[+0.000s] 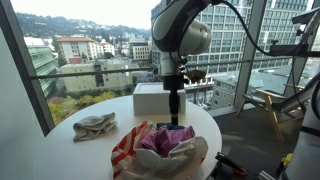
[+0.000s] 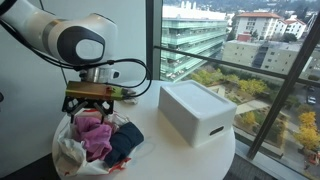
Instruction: Put the shirts in the plastic
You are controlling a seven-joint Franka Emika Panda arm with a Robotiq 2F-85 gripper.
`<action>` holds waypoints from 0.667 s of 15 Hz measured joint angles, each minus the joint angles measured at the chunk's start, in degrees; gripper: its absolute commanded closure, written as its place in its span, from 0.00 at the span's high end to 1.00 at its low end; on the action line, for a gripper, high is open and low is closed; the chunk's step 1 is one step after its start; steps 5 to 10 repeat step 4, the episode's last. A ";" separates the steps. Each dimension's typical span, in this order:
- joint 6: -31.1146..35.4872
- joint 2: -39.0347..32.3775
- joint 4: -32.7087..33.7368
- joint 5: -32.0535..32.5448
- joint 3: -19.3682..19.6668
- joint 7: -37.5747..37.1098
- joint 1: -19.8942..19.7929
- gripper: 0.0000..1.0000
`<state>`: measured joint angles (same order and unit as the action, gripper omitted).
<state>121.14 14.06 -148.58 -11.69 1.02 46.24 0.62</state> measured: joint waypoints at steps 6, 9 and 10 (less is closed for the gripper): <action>1.27 1.43 -1.22 0.00 0.51 0.40 1.16 1.00; 1.27 1.43 -1.22 0.00 0.51 0.40 1.16 1.00; 1.27 1.43 -1.22 0.00 0.51 0.40 1.16 1.00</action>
